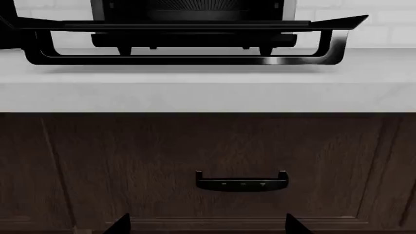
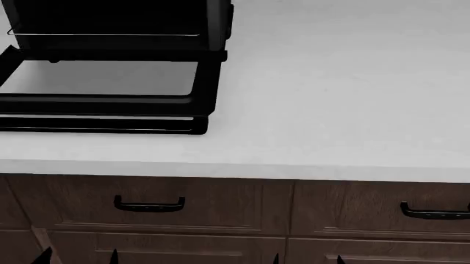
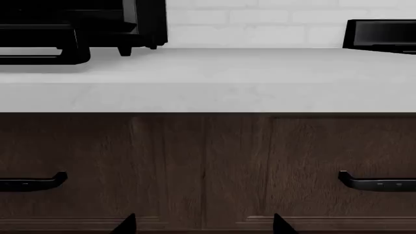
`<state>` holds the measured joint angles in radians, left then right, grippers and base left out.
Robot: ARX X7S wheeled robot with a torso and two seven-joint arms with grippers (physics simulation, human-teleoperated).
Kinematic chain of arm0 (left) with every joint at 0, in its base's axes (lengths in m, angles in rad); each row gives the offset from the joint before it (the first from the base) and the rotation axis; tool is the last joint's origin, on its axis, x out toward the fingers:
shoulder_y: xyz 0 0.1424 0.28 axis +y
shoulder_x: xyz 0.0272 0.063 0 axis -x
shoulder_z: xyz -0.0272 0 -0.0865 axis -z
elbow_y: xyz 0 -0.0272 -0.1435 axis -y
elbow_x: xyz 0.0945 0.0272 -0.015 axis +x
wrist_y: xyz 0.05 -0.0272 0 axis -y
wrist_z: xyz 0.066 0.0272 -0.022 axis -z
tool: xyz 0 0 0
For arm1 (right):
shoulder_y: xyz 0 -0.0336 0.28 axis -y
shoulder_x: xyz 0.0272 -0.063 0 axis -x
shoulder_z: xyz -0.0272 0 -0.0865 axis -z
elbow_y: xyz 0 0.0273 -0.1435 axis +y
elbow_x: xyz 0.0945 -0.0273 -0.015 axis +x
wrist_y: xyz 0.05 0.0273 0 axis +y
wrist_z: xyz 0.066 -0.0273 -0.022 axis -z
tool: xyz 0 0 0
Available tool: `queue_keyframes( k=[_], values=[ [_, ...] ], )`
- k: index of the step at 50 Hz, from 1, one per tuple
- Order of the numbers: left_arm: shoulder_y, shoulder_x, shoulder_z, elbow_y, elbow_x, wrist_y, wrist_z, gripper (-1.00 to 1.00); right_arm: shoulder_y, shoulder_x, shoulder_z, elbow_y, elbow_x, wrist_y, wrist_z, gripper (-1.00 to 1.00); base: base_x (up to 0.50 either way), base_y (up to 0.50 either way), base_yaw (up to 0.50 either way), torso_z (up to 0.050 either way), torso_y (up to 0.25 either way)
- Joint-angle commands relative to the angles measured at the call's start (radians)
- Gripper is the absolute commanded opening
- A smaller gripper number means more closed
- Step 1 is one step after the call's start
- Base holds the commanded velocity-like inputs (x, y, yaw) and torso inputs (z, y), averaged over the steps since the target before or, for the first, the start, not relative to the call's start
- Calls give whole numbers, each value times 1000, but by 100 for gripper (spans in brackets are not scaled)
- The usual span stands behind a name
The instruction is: Fully slide the toaster oven rack0 out.
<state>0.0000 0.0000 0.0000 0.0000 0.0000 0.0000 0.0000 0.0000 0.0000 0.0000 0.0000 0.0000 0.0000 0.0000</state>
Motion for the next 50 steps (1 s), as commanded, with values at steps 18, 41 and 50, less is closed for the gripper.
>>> queue_keyframes(
  k=[18,41,50],
  values=[
    [-15,-75,84,527,43,-366,-95,100,126,237,-189,-469,127,498,196,100,0,0,0,0,0],
    [-497,-144,131,920,64,-1082,-35,100,703,249,-133,-800,298,1245,176,100,0,0,0,0,0],
    [-537,-136,104,947,36,-1131,-13,100,716,250,-141,-802,299,1250,183,100,0,0,0,0,0]
  ],
)
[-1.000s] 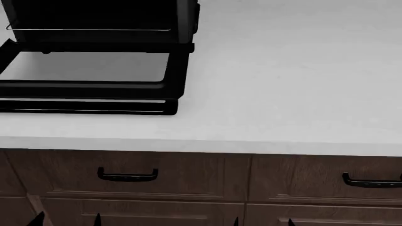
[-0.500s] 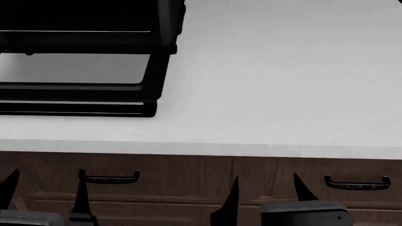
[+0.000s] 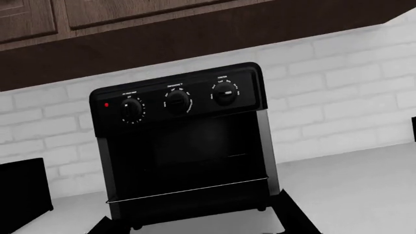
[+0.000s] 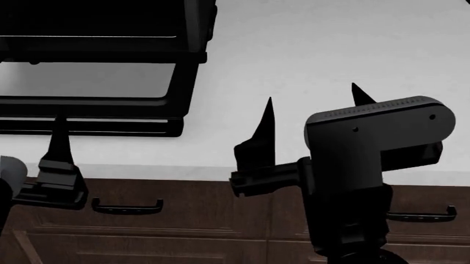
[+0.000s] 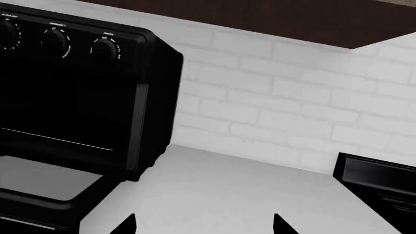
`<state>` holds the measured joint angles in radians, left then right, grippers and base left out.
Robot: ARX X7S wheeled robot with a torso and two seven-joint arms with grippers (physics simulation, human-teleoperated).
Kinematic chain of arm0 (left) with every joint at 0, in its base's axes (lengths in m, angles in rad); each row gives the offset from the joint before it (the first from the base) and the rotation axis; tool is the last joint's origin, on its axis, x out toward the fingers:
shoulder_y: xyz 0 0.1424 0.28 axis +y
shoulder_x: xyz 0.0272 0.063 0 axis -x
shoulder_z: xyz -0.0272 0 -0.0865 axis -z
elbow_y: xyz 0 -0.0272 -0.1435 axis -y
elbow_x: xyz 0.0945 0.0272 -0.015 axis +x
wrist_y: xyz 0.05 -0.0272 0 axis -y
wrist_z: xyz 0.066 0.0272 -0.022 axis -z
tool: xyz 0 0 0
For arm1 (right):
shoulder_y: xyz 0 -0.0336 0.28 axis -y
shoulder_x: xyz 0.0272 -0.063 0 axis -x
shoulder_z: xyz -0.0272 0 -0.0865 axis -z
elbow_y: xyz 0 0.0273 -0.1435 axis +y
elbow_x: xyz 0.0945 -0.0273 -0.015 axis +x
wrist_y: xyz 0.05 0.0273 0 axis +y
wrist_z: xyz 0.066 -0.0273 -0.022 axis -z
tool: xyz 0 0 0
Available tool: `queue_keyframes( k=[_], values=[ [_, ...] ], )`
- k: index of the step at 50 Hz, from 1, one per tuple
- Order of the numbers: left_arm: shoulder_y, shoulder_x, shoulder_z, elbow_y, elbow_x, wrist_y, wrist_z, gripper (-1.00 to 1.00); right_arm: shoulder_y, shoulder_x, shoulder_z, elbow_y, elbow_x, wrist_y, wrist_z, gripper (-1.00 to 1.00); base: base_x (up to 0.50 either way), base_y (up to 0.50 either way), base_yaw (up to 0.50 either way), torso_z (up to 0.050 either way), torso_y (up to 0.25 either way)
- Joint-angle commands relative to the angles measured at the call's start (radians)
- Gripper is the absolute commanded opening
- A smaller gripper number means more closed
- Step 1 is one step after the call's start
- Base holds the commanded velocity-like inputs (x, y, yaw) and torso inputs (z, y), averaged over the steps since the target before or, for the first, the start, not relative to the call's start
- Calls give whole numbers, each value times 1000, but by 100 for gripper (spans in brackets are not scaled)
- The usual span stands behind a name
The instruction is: Fully slide the toaster oven rack0 out.
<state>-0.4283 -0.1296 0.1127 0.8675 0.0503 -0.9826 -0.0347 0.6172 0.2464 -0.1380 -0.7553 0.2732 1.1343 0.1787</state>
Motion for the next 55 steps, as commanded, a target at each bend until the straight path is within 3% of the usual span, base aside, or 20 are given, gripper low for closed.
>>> queue_keyframes(
  k=[1,19,43,55],
  values=[
    [-109,-7,-8,80,-14,-148,20,100,102,3,1,-53,29,122,4,100,0,0,0,0,0],
    [-93,-8,-32,78,-40,-113,22,100,113,20,-15,-57,22,118,21,100,26,52,0,0,0],
    [-93,-21,-33,78,-49,-103,2,100,104,22,7,-67,38,108,27,100,336,229,0,0,0],
    [-96,-24,-34,68,-57,-98,-5,100,104,21,16,-67,49,107,27,100,442,10,0,0,0]
  ],
)
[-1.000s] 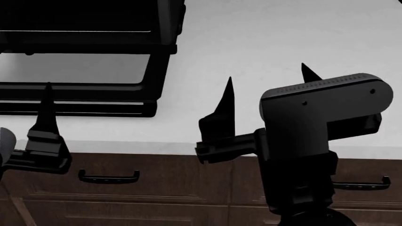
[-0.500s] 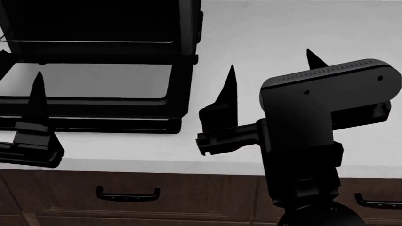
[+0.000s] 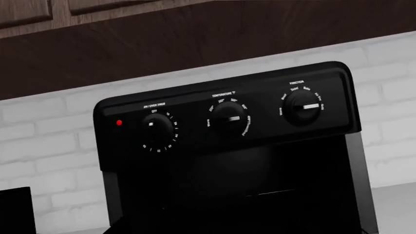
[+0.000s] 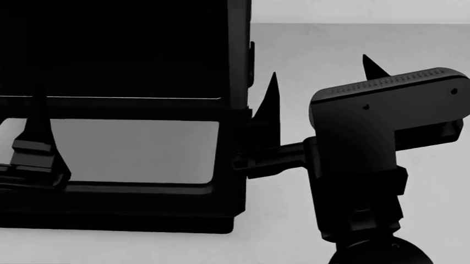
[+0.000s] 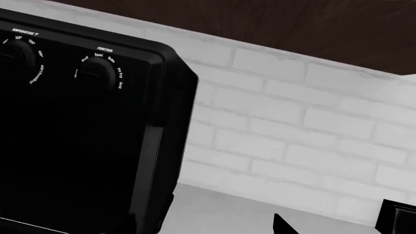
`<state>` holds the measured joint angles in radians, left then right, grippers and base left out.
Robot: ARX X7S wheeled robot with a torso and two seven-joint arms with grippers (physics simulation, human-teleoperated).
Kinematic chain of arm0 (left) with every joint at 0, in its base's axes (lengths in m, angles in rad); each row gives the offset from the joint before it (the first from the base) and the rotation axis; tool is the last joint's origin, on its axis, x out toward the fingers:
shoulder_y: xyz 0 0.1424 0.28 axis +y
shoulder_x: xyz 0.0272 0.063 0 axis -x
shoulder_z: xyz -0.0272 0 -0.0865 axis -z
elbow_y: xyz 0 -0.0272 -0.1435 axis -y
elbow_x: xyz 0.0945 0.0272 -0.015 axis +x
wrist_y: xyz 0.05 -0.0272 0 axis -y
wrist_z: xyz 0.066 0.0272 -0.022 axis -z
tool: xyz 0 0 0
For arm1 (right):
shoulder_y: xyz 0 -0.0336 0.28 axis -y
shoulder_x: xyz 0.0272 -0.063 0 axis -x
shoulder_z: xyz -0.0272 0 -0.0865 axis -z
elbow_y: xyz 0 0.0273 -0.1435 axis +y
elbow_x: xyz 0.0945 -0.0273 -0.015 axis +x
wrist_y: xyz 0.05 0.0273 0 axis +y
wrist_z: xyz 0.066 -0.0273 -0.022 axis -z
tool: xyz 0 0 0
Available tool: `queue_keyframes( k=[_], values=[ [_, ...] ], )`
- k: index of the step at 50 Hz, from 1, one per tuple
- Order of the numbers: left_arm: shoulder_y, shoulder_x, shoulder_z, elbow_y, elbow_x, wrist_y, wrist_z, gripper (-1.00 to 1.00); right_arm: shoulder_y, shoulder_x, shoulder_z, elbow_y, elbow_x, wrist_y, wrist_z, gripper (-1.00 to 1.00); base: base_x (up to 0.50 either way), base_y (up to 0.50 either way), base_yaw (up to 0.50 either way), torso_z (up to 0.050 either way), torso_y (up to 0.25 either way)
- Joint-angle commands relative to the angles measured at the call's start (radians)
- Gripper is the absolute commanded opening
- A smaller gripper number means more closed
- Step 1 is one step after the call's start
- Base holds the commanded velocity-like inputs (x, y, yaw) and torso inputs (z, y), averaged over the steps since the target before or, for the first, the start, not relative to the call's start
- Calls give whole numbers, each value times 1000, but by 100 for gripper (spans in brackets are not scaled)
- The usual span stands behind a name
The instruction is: Fully slide the toaster oven rack0 out.
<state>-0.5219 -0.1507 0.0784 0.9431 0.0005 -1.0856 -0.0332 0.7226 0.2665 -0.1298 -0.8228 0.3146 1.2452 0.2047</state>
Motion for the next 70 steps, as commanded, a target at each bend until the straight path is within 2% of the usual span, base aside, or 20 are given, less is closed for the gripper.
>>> queue_keyframes(
  k=[1,9,25,26,27,30,35,36,37,43,51,60,70],
  values=[
    [-1,-4,2,-11,-7,8,-7,100,-2,1,9,1,8,-4,1,100,445,-23,0,0,0],
    [0,-9,-4,-7,-13,5,-9,100,-5,5,4,-3,11,-12,2,100,404,-27,0,0,2],
    [13,-24,10,-20,-8,2,-17,100,-4,4,12,-8,20,-4,3,100,0,0,0,0,0],
    [17,56,-14,-17,126,15,118,100,-24,-140,4,-25,-388,-45,-314,100,0,0,0,0,0],
    [-9,22,33,-16,146,-22,119,100,-25,-140,4,-21,-387,24,-313,100,0,0,0,0,0],
    [-76,-30,113,-16,179,-111,119,100,-24,-143,13,-23,-381,27,-316,100,0,0,0,0,0],
    [-303,-149,337,-36,217,-351,155,100,-19,-143,31,-32,-374,37,-320,100,0,0,0,0,0],
    [-453,-249,487,-186,179,-483,249,100,-13,-144,48,-38,-368,46,-327,100,0,0,0,0,0],
    [-587,-245,624,-215,195,-484,268,100,-13,-144,49,-37,-368,46,-327,100,0,0,0,0,0],
    [-625,-250,715,-256,307,-483,365,100,-11,-142,57,-39,-363,47,-326,100,0,0,0,0,0],
    [-677,-261,787,-314,342,-483,432,100,-13,-140,60,-34,-358,43,-323,100,0,0,0,0,0],
    [-656,-265,882,-370,570,-482,673,100,-12,-135,62,-35,-352,46,-320,100,0,0,0,0,0],
    [-612,-270,916,-372,611,-464,719,100,-11,-132,57,-31,-347,49,-316,100,0,0,0,0,0]
  ],
)
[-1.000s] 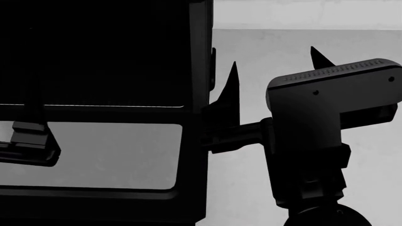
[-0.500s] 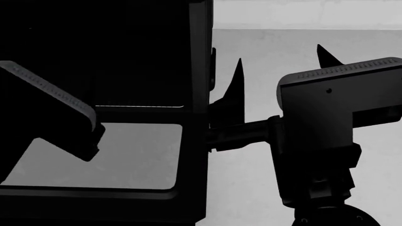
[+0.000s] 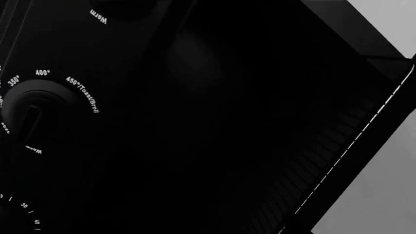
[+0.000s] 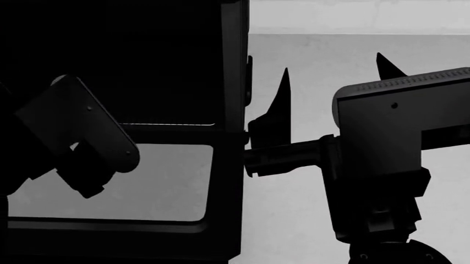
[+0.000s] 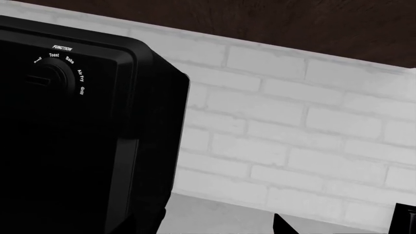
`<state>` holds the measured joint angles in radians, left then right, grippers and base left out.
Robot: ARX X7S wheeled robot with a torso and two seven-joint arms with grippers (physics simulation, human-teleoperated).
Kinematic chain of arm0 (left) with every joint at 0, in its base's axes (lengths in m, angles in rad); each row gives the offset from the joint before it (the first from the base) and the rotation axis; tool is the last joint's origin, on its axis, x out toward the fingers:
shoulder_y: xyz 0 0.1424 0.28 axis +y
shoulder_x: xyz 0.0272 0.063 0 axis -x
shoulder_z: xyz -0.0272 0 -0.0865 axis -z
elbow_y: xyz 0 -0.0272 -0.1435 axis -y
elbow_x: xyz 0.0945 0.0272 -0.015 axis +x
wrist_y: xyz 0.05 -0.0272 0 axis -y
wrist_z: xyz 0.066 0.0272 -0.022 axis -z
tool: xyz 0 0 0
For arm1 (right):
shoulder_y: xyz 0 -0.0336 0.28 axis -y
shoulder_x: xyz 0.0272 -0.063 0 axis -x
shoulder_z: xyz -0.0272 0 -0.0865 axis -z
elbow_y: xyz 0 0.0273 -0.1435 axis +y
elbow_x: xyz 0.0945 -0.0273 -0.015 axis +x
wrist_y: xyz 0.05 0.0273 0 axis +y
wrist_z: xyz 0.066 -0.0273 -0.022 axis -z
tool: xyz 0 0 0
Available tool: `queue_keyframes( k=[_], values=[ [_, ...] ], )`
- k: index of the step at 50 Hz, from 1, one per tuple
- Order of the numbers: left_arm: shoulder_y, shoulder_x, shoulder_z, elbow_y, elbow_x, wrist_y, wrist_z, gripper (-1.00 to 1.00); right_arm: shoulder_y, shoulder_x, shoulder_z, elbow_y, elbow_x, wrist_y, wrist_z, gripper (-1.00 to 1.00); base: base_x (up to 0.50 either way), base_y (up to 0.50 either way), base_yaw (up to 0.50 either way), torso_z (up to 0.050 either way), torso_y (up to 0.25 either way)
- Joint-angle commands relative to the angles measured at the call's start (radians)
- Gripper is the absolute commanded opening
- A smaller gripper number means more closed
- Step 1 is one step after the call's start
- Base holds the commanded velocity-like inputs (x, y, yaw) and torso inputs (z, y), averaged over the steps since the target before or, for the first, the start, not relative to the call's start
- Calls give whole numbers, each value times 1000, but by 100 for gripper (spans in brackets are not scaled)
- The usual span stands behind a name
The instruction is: Fully slide the toaster oven rack0 out.
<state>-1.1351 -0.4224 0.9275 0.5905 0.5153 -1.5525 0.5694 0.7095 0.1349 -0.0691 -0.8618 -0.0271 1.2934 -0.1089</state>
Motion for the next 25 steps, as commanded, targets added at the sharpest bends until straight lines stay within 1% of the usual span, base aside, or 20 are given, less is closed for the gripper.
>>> queue_keyframes(
  k=[1,6,10,25],
  values=[
    [5,-2,76,-25,99,10,115,100,3,0,-3,5,-4,4,-2,100,0,0,0,0,0],
    [28,-1,83,-36,101,24,115,100,4,1,-4,-3,-1,9,-1,100,0,0,0,0,0],
    [51,2,72,-66,94,62,101,100,3,2,-3,-2,2,6,1,100,0,0,0,0,0],
    [112,38,4,-272,27,245,19,100,-4,7,0,2,9,-2,8,100,0,0,0,0,0]
  ],
)
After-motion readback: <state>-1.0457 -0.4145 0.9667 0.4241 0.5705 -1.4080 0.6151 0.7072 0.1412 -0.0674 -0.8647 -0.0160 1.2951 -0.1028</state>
